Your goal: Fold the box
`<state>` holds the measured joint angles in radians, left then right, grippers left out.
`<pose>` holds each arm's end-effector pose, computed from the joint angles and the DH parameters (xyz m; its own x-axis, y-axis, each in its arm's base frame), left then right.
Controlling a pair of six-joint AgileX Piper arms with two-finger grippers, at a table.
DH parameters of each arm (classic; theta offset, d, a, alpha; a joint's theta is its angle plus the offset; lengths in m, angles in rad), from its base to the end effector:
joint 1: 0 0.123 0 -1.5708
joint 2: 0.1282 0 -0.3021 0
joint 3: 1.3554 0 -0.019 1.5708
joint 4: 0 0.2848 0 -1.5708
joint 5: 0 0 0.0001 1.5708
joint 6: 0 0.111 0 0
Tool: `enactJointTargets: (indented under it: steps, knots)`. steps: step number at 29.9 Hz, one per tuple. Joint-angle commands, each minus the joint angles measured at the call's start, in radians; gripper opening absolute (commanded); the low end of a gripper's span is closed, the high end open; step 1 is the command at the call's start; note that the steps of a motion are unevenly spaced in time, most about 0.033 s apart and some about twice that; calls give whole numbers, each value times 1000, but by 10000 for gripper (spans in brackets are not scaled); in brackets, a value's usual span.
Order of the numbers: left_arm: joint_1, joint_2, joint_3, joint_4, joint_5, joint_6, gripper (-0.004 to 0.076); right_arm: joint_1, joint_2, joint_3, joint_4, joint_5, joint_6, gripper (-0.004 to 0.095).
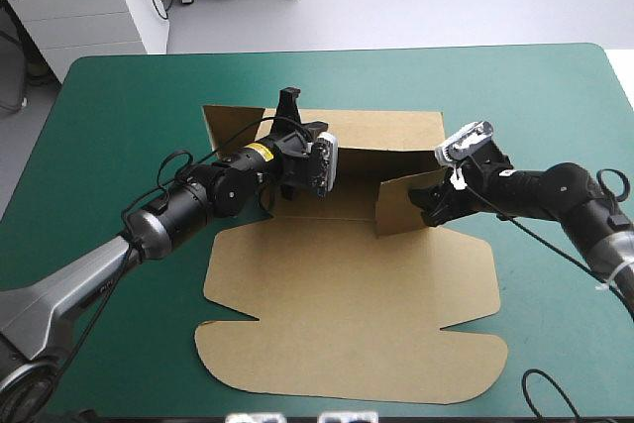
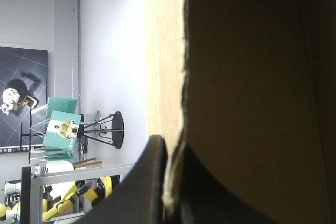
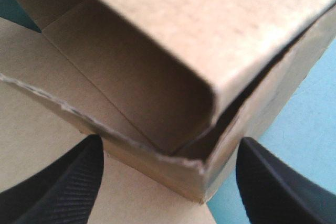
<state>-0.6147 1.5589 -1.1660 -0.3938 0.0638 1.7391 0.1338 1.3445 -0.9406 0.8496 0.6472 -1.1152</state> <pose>0.3383 -0.2422 0.3158 0.5153 0.8291 -0.2167 0.4167 -0.0214 0.9088 0.3077 0.0922 0.2834 -0.4856 -0.3977 -0.7785 -0.6645 0.7466 0.0331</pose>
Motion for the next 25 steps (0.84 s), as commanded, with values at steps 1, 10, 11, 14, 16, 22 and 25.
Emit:
enactJointTargets:
  steps: [1, 10, 11, 14, 16, 22, 25]
  knots:
    - [-7, -31, -18, -31, 61, -39, -7, 30, 4, -22, 67, -120, -30, 666]
    - [-7, -31, -28, -26, 94, -133, -7, 37, 6, -34, 65, -259, -27, 580]
    - [-7, -31, -31, -26, 95, -147, -7, 37, 6, -34, 65, -259, -27, 554]
    - [-7, -31, -44, -26, 100, -184, -7, 37, 6, -34, 72, -246, -13, 429]
    - [-7, -31, -45, -24, 100, -184, -7, 37, 6, -34, 72, -222, -8, 335]
    - [-7, -31, -45, 56, 163, -154, -7, 37, 6, -34, 76, -147, 4, 98]
    - [-7, -31, -45, 64, 193, -154, -7, 37, 6, -34, 76, -144, 10, 8]
